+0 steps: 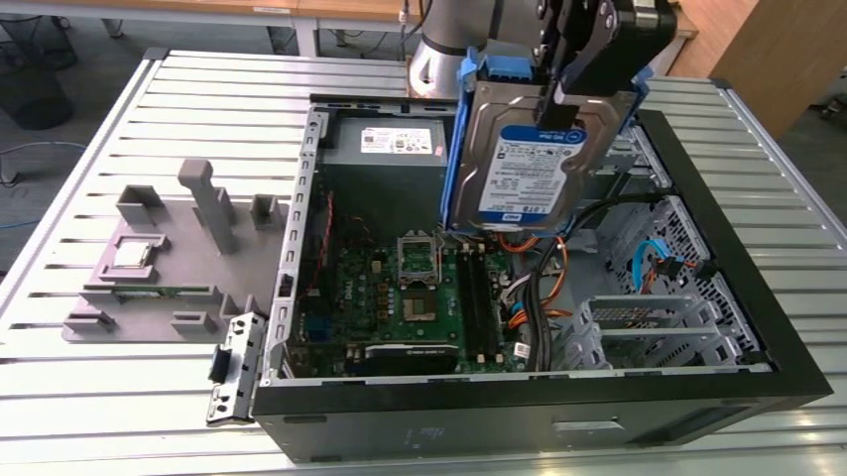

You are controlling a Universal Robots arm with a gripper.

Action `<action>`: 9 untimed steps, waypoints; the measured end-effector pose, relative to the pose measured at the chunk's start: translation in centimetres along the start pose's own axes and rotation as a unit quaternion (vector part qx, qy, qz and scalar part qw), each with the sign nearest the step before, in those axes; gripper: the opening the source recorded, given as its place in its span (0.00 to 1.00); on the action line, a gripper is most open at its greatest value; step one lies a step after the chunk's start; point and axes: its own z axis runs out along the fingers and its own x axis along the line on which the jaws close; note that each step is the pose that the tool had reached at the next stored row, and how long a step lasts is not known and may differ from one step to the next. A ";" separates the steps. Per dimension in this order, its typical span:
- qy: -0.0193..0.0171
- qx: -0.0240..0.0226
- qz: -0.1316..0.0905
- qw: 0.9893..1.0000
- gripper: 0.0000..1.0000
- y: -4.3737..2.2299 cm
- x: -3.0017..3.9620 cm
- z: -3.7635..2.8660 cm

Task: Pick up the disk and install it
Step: 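Pick up the disk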

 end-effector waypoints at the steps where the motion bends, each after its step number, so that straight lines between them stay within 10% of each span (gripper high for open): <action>1: 0.000 0.000 0.000 1.000 0.35 -0.02 0.19 -0.01; 9: 0.000 0.000 0.000 1.000 0.35 -0.16 1.71 -0.04</action>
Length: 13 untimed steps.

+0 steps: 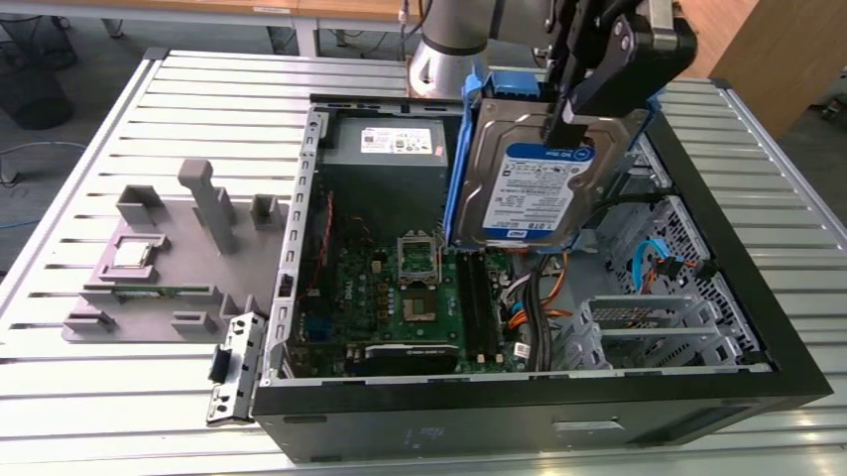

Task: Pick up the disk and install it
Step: 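Pick up the disk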

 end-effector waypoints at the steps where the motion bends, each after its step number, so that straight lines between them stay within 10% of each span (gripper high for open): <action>1: 0.000 0.000 0.000 1.000 0.35 -0.02 0.18 -0.01; 13: 0.000 0.000 0.000 1.000 0.35 -0.23 2.48 -0.07</action>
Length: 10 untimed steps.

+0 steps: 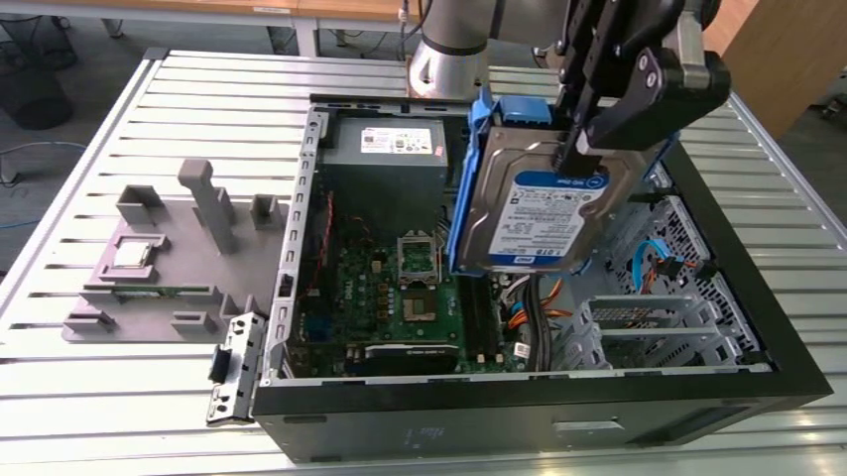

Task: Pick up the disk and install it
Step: 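Pick up the disk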

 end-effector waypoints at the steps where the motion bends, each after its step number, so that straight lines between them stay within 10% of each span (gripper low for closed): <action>1: 0.000 0.000 0.000 1.000 0.35 -0.02 0.18 0.00; 10: 0.000 0.000 0.000 1.000 0.35 -0.11 1.33 -0.03</action>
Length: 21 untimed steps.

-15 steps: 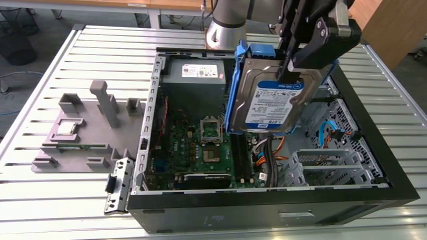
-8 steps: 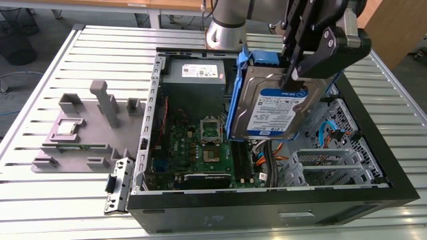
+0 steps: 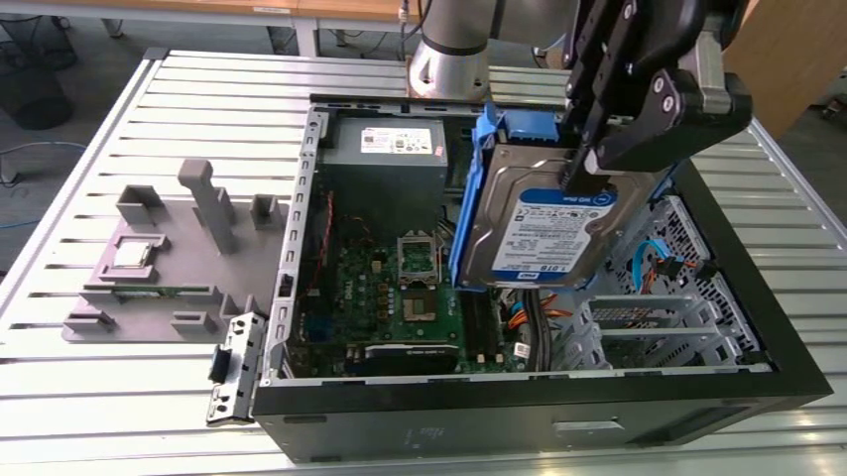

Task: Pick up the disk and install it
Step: 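Pick up the disk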

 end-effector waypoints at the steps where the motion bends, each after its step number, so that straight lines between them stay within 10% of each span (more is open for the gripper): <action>1: 0.000 0.000 0.000 1.000 0.35 -0.01 0.01 0.00; 14: 0.000 0.000 0.000 1.000 0.35 -0.06 0.36 -0.01; 21: 0.000 0.000 0.000 1.000 0.35 -1.25 0.30 -0.02</action>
